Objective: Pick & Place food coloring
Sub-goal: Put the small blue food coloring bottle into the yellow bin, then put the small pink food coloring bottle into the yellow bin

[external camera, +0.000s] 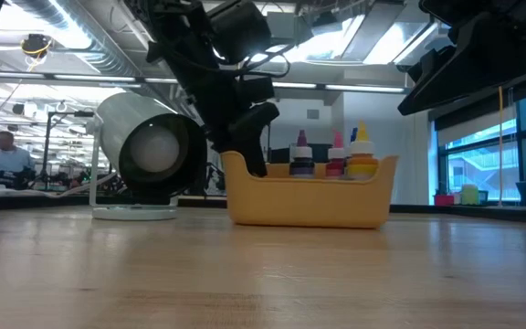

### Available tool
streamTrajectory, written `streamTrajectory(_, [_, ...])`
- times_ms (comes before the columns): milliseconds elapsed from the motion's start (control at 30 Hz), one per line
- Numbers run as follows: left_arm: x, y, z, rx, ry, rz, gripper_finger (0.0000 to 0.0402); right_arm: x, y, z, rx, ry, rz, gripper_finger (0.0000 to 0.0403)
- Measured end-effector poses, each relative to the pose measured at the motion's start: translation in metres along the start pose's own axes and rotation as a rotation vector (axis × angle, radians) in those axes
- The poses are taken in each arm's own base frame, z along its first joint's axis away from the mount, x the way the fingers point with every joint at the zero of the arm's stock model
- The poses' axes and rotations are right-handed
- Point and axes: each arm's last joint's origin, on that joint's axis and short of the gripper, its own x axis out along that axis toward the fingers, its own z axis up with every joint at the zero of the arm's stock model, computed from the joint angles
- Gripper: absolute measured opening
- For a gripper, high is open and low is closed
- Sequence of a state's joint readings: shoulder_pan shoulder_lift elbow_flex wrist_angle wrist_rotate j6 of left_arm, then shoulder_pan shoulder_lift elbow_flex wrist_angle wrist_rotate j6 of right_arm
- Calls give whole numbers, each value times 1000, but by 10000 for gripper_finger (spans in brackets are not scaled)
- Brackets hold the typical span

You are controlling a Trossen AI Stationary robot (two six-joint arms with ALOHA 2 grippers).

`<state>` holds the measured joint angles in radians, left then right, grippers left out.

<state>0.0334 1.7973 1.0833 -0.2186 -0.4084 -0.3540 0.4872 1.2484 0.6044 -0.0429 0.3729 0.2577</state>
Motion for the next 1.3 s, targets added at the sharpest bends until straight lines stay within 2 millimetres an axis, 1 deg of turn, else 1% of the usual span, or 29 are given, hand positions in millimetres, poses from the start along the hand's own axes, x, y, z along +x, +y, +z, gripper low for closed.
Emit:
streamTrajectory(167, [0,0,1,-6,-12,-4,100,0,0,0,0,0,0,134])
streamTrajectory(367, [0,0,1,11,-11,-6,93,0,0,0,0,0,0,134])
streamTrajectory(500, [-9,2,4,37,-16,-26,90,0,0,0,0,0,0,134])
streamTrajectory(567, [-20,4,11,53,-33,-41,91,0,0,0,0,0,0,134])
streamTrajectory(633, [-36,4,20,115,-68,-98,93,0,0,0,0,0,0,134])
streamTrajectory(733, [-63,-2,25,239,-108,-259,95,0,0,0,0,0,0,134])
streamTrajectory(833, [-91,-13,24,344,-142,-437,93,0,0,0,0,1,0,134])
streamTrajectory(900, [-108,-22,18,403,-137,-516,92,0,0,0,-1,1,0,134])
streamTrajectory(967, [-121,-31,8,430,-93,-555,91,0,0,0,1,1,0,134])
streamTrajectory(1067, [-135,-41,-15,387,66,-561,92,0,0,0,2,1,0,134])
streamTrajectory(1167, [-146,-45,-40,308,241,-444,95,0,0,0,2,1,0,134])
streamTrajectory(1300, [-160,-45,-69,164,400,-257,94,0,0,0,3,1,0,134])
